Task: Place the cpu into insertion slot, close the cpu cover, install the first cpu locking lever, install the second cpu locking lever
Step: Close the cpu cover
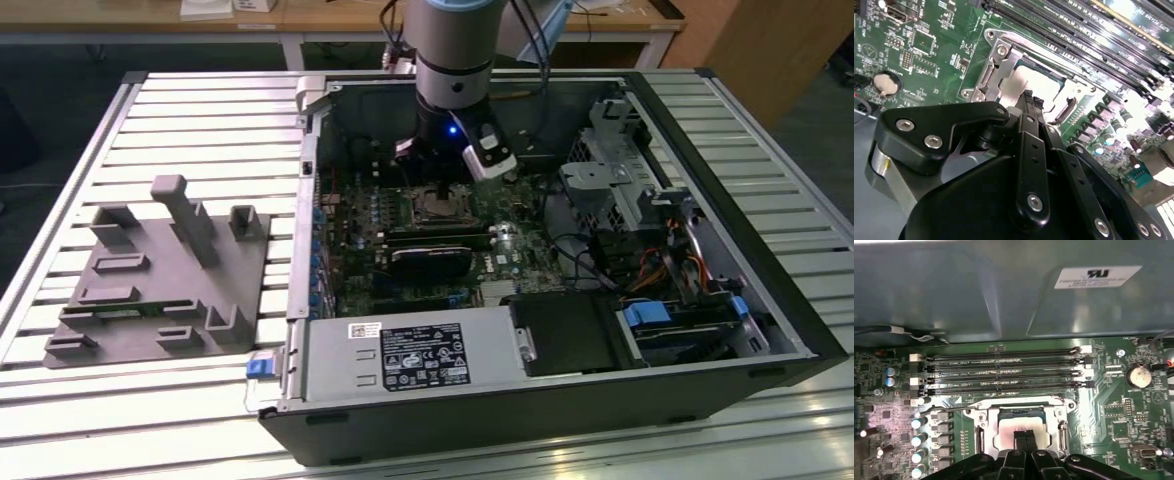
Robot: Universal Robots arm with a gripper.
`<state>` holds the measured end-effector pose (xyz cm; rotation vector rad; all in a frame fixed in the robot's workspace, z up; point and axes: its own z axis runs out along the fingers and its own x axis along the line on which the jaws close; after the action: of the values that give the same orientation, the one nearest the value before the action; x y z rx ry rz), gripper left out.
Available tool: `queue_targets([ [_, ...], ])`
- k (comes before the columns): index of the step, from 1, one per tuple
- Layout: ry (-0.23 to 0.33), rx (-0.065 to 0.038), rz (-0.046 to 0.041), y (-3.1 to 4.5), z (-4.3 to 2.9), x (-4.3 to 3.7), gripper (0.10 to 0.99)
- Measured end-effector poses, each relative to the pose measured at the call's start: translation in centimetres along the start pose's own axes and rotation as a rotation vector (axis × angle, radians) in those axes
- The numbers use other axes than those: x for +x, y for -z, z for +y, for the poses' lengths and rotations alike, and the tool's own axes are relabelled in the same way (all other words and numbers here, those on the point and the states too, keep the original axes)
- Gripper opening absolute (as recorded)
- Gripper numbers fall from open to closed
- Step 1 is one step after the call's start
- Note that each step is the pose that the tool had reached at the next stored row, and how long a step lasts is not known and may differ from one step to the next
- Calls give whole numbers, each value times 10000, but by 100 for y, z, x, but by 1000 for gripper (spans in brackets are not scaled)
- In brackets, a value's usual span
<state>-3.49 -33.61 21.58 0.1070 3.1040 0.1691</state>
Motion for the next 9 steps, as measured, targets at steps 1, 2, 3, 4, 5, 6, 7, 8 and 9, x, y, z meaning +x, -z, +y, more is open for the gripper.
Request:
queue_targets([
  [1, 0, 0, 0, 23, 3, -1, 106],
  [2, 0, -1, 0, 46, 5, -1, 106],
  [3, 0, 1, 0, 69, 8, -2, 106],
  [4, 0, 0, 0, 89, 10, -2, 106],
  [5, 0, 0, 0, 107, 12, -3, 106],
  [6, 1, 0, 0, 116, 13, -4, 106],
  [7, 1, -1, 0, 117, 13, -4, 106],
  [8, 1, -2, 0, 117, 13, -4, 106],
  [9, 1, -3, -1, 117, 13, -4, 106],
])
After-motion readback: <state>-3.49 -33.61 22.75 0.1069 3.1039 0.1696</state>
